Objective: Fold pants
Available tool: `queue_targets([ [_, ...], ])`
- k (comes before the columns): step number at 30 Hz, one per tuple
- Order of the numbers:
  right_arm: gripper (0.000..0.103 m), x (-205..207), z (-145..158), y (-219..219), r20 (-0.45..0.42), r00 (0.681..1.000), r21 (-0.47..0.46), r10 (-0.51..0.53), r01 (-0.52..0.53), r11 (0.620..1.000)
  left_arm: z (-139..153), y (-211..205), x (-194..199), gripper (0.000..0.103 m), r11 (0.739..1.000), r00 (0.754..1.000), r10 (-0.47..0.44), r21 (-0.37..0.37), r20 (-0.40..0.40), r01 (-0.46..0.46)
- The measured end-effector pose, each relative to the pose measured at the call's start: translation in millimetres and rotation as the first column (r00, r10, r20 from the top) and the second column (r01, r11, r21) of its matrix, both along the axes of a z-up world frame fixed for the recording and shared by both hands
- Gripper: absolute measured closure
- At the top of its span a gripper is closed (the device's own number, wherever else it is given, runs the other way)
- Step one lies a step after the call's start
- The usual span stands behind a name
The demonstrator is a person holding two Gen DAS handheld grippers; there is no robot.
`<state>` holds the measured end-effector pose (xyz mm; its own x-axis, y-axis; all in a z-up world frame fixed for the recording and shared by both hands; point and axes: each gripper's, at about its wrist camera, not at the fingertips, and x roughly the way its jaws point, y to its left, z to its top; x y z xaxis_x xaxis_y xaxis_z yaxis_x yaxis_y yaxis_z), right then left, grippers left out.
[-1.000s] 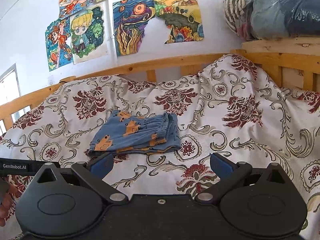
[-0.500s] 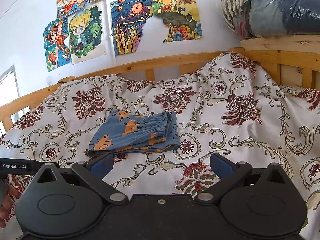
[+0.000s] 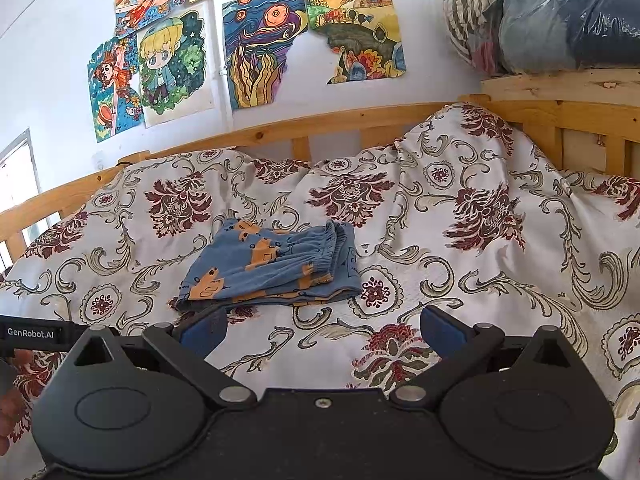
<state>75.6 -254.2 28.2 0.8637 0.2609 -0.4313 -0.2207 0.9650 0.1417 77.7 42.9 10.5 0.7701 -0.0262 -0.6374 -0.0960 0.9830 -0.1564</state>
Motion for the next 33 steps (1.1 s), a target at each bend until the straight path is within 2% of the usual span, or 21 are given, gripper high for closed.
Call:
queue_targets([
  [8,0.001,-0.1,0.0,0.5,0.000,1.000,0.000,0.000,0.000,1.000,1.0,-2.6,-1.4,0.000,1.000,1.000,-0.001,0.027,0.007,0.000],
  [33,0.001,-0.8,0.5,1.4,-0.001,1.000,0.000,-0.001,0.001,1.000,1.3,-3.6,-3.0,0.000,0.999,1.000,-0.014,0.042,0.013,0.013],
])
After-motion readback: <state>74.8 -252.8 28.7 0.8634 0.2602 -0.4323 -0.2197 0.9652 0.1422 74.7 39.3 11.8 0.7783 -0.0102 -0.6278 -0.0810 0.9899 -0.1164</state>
